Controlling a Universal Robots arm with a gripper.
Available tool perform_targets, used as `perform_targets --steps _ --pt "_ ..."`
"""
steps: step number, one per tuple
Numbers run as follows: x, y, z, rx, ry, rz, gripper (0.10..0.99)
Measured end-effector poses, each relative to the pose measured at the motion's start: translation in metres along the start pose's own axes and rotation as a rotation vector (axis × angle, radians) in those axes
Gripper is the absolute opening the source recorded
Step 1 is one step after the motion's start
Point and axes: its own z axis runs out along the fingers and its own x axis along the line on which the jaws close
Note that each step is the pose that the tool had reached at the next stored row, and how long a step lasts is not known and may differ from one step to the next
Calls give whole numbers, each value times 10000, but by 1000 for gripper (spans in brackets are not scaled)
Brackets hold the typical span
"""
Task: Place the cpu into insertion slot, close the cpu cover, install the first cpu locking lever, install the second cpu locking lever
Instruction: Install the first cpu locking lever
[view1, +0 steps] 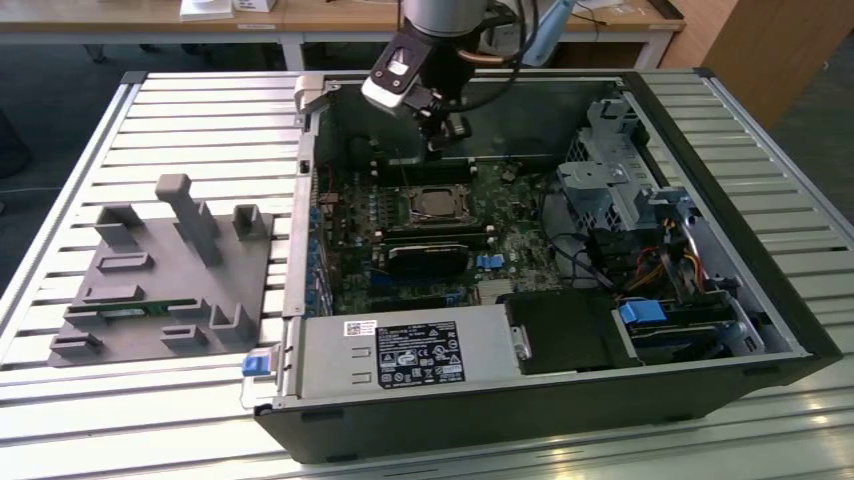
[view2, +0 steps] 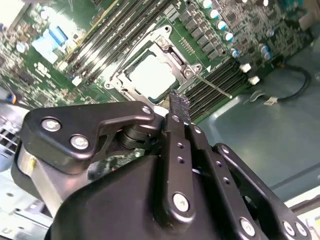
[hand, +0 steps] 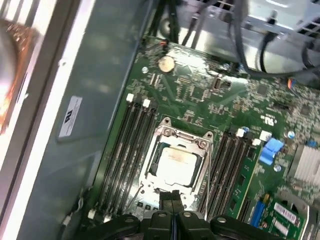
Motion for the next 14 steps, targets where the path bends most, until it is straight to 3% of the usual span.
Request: perform_targets --steps 14 --pt "0 0 6 105 26 -2503 102"
